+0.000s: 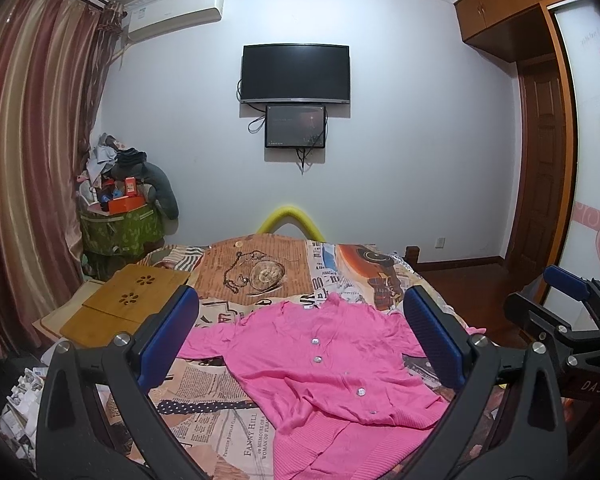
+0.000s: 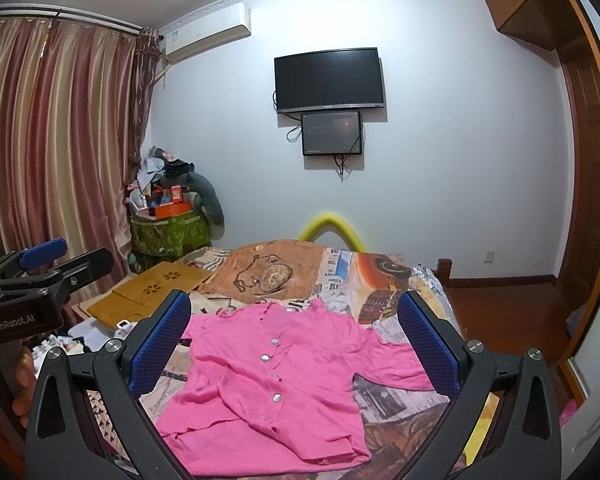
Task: Fold small clothes
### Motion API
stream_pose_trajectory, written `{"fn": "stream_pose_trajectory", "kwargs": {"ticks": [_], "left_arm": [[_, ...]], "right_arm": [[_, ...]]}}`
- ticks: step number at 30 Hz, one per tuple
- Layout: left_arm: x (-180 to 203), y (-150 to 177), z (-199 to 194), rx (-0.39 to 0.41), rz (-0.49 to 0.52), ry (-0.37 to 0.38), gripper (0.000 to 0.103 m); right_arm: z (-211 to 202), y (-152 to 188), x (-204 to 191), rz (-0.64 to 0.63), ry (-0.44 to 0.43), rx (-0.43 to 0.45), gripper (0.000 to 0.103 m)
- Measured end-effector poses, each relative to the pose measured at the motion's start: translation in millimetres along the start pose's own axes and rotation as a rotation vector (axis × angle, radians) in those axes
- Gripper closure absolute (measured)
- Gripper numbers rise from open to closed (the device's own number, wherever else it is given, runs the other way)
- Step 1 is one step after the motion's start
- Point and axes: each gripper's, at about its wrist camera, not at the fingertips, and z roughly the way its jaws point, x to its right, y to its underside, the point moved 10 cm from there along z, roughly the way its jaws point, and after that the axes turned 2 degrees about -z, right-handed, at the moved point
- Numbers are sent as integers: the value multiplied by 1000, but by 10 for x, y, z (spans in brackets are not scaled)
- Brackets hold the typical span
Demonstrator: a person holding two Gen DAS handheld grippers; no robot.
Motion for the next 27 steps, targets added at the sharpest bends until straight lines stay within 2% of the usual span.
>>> {"fn": "stream_pose_trajectory", "kwargs": {"ticks": [27], "left_arm": [[14, 26, 55, -6, 3, -1, 0]], "right_arm": [[34, 19, 34, 5, 4, -13, 0]]}}
